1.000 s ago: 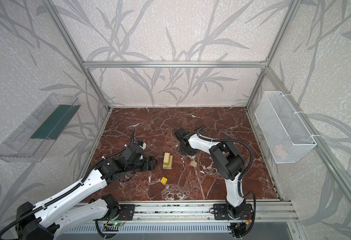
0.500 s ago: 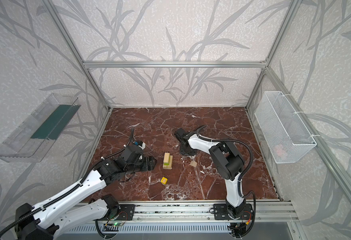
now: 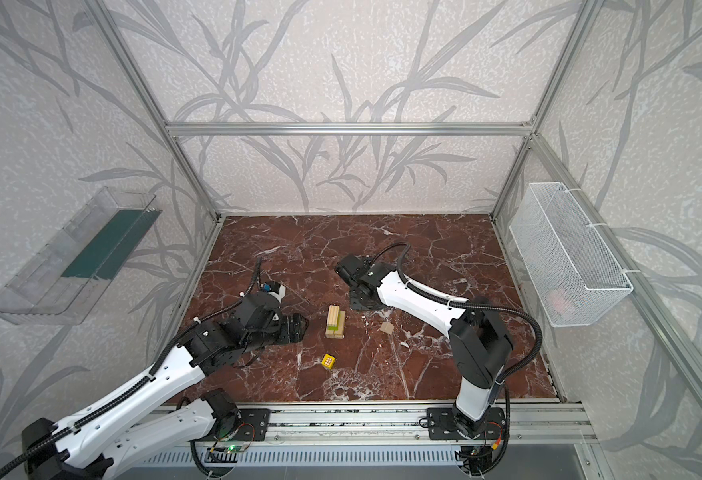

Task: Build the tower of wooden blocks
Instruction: 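Lift the red cube with the right gripper and carry it toward the blocks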

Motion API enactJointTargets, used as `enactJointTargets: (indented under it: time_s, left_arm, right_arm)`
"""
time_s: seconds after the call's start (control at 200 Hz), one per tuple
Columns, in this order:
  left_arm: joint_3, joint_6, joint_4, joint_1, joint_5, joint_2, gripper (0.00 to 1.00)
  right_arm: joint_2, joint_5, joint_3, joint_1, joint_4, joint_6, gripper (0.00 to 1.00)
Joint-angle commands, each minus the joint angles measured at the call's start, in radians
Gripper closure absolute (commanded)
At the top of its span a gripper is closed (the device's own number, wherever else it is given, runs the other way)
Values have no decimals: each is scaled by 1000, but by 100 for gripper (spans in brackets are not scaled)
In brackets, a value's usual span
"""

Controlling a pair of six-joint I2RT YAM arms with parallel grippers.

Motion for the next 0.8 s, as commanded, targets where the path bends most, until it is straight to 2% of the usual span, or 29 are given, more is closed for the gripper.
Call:
enactJointTargets:
  time_s: [0.0, 0.29, 0.45, 0.48, 0.795]
  left_arm:
    - [0, -4, -46, 3, -56, -35, 13]
    - [-25, -40, -104, 6, -116, -97, 13]
    - [-27, -52, -137, 7, -134, -128, 13]
    - [-30, -53, -140, 7, -141, -134, 13]
    - [-41, -68, -162, 9, -166, -165, 11]
  right_arm:
    - [-25, 42, 43, 40, -86, 70, 74]
    - [52, 67, 140, 164, -93, 170, 74]
    - [119, 66, 206, 186, -93, 198, 74]
    - [127, 68, 211, 219, -86, 206, 74]
    - [226, 94, 275, 238, -111, 263, 74]
